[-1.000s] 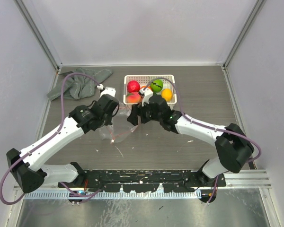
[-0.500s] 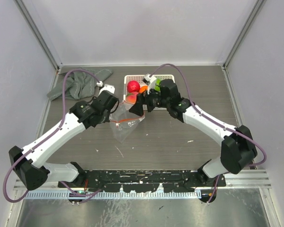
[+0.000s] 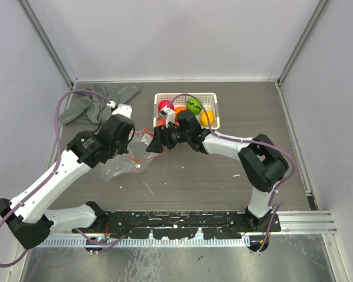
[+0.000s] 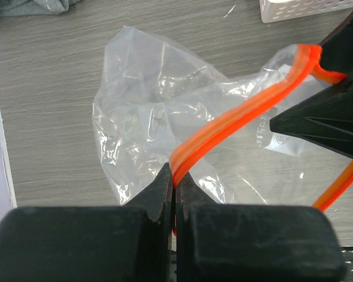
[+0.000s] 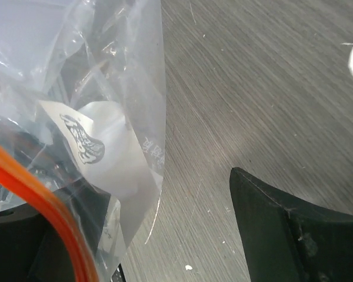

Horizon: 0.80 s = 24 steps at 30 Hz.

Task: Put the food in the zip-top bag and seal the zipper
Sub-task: Open the zipper of the food storage bag.

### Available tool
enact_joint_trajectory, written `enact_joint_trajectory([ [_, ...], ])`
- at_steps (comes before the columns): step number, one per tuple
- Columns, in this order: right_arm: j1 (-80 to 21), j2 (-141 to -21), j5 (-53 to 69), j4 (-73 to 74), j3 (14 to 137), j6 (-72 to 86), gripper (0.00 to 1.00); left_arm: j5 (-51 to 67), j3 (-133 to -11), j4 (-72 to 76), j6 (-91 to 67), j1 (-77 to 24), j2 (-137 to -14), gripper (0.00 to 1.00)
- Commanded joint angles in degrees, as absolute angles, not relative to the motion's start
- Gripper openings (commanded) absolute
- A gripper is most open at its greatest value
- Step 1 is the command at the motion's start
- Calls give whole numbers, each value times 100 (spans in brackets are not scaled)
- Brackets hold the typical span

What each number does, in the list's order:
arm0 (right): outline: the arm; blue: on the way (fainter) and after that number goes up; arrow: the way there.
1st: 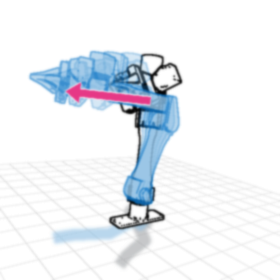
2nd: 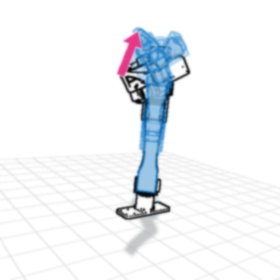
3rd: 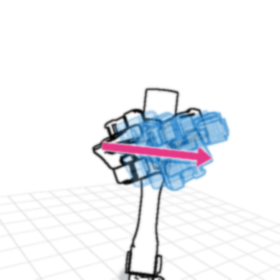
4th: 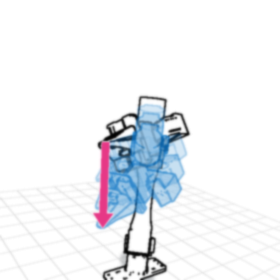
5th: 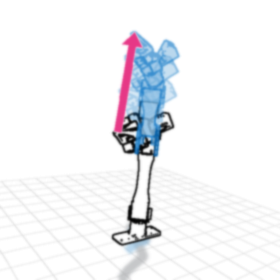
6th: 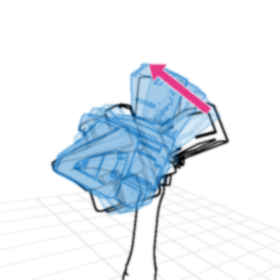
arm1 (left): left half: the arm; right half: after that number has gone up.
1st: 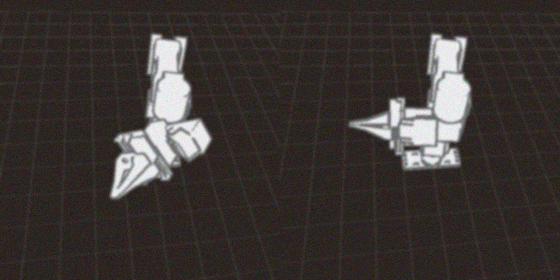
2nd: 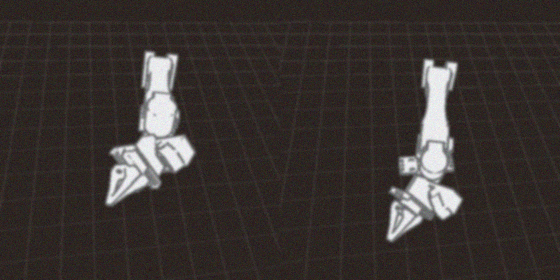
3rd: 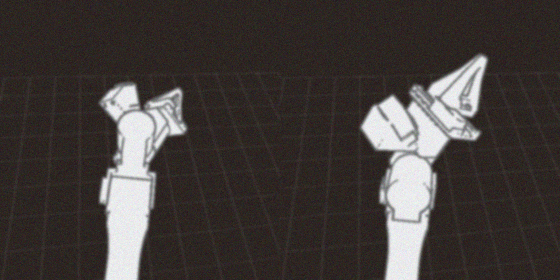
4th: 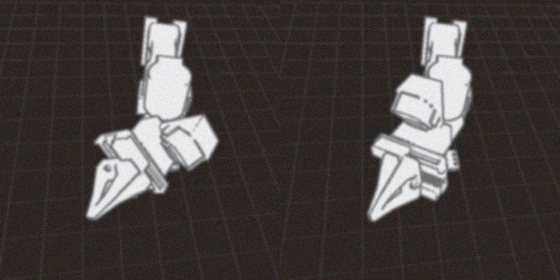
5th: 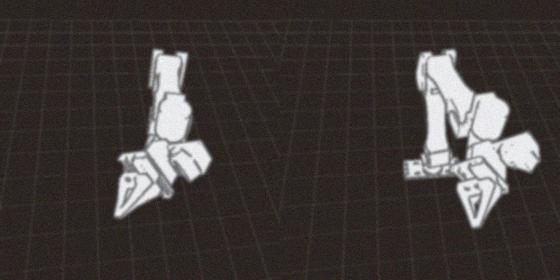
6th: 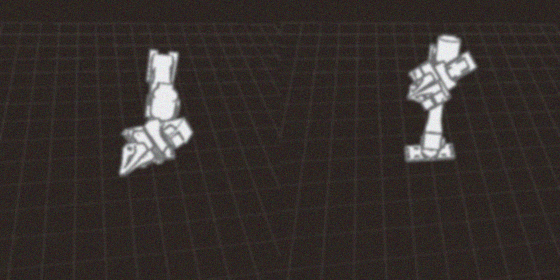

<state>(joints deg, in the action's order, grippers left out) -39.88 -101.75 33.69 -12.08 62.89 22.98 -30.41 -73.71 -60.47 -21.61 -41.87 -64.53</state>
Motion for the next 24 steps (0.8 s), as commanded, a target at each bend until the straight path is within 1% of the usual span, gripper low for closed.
enact_joint_trajectory([
  [1, -4127, -10255, 3190, -2070, 6557, 2837, 85, -3019, -7149, -5871, -2220, -4144, -6383, 0],
  [8, -4389, -10344, 3004, -1818, 6817, 2902, 88, -3159, -6752, -5589, -2258, -4144, -6813, 0],
  [18, -4379, -9862, 2873, -985, 6783, 2354, 94, -3190, -6690, -5490, -2212, -4014, -7088, 0],
  [24, -3950, -9281, 2543, -300, 6747, 1743, 95, -3147, -6605, -5400, -2171, -3934, -6959, 0],
])
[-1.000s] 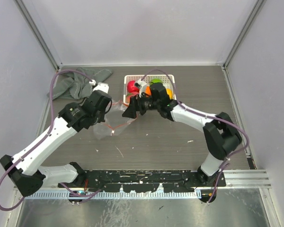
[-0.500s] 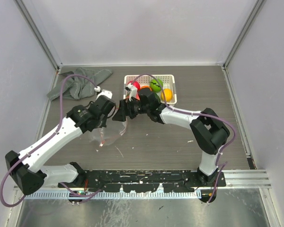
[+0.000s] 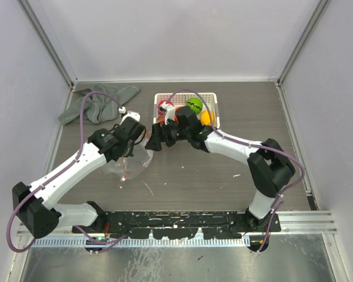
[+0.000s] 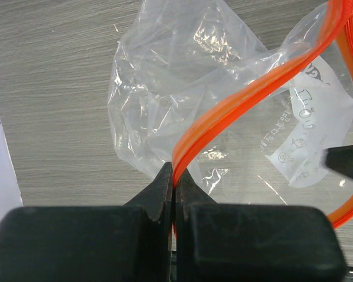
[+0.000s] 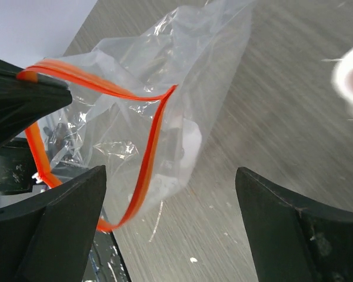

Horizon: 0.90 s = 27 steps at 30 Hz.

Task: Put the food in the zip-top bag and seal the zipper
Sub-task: Open the zipper of the food storage bag, then pick up the fake fruit from the bin.

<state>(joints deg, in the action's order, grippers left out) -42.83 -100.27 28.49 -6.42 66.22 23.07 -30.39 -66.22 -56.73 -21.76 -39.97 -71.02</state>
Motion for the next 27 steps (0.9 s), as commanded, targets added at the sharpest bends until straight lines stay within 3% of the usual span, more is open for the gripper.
enact_joint_trajectory([
  [1, -3848, -9218, 2489, -203, 6755, 1620, 95, -3142, -6572, -5371, -2175, -3927, -6934, 0],
  [4, -3486, -9159, 2178, 206, 6885, 1327, 95, -3085, -6533, -5306, -2173, -3902, -6856, 5],
  [6, -3323, -9173, 1698, 476, 7020, 1078, 95, -2997, -6537, -5257, -2127, -3868, -6801, 0],
  [20, -2659, -10414, -1153, 1178, 8258, 117, 95, -2720, -7167, -5597, -1343, -3719, -6815, 0],
  [27, -2602, -11052, -2104, 1390, 8646, 89, 88, -2935, -6879, -5185, -1144, -3699, -6663, 0],
])
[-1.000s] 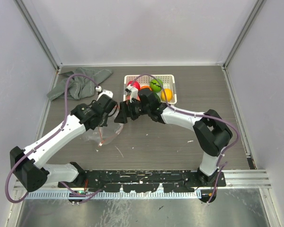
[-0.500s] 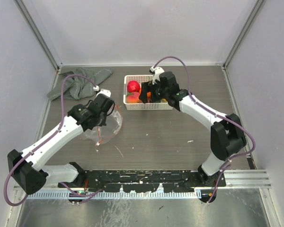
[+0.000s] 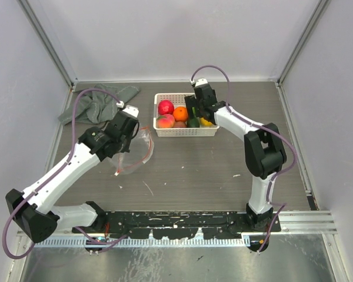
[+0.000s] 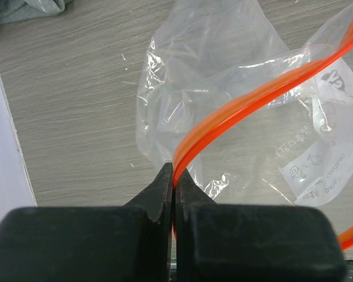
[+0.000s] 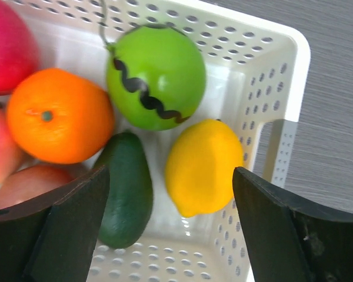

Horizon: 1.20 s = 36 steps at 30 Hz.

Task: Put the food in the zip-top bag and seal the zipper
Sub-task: Pick up the fake fruit from the bin.

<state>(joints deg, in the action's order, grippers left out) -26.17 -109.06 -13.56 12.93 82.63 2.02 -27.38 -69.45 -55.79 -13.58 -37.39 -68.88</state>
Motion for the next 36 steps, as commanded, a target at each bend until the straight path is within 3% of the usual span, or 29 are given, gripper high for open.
enact_joint_trajectory([
  [1, -2607, -11120, -2198, 1424, 8657, 102, 86, -2912, -6837, -5165, -1183, -3681, -6662, 0],
  [7, -2546, -11399, -2367, 1450, 8603, 86, 73, -2668, -6576, -4975, -1075, -3462, -6591, 0],
  [14, -2413, -11664, -2184, 1450, 8518, 167, 69, -2562, -6417, -4885, -1111, -3257, -6415, 0],
  [21, -2283, -11800, -1848, 1438, 8441, 306, 70, -2427, -6329, -4805, -1056, -3252, -6363, 0],
  [27, -2242, -11874, -1729, 1402, 8423, 323, 78, -2299, -6305, -4790, -1027, -3253, -6373, 0],
  [36, -2167, -11937, -1662, 1130, 8353, 263, 76, -2198, -6275, -4763, -1009, -3252, -6385, 0],
])
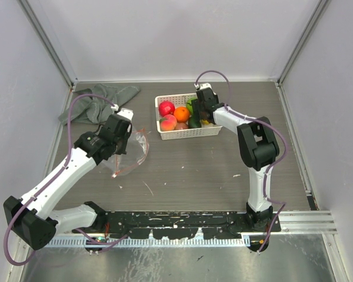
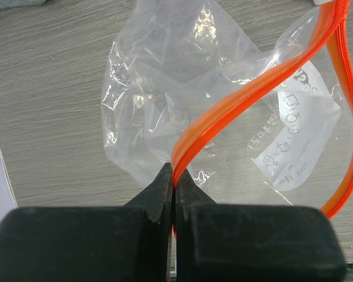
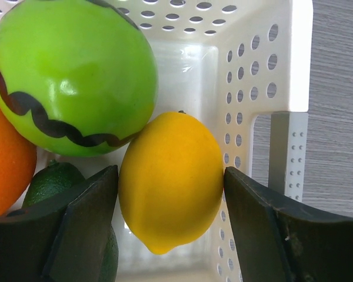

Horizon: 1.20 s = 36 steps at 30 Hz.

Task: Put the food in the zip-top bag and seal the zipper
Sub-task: Pick up the fake fruit from the bin.

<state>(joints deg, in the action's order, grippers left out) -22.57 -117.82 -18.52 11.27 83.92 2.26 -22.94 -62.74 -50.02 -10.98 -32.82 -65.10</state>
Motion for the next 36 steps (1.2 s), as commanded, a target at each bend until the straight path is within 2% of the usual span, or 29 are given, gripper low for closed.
enact_joint_trajectory([
  [1, -2164, -11962, -1665, 1126, 8376, 253, 77, -2181, -6271, -4757, -1007, -3252, -6389, 0],
  [3, -2168, -11975, -1682, 1132, 8394, 240, 77, -2140, -6268, -4763, -1003, -3252, -6399, 0],
  [9, -2166, -11564, -1779, 1100, 8143, 213, 56, -2007, -6258, -4747, -1003, -3252, -6390, 0],
  [14, -2168, -10987, -1806, 1049, 7841, 163, 48, -1897, -6264, -4754, -993, -3248, -6412, 0],
  [26, -2252, -10143, -1410, 915, 7572, 263, 40, -1621, -6338, -4749, -1107, -3251, -6479, 0],
  [36, -2569, -9306, -668, 801, 7359, 601, 38, -1702, -6951, -5036, -2659, -3252, -7085, 0],
])
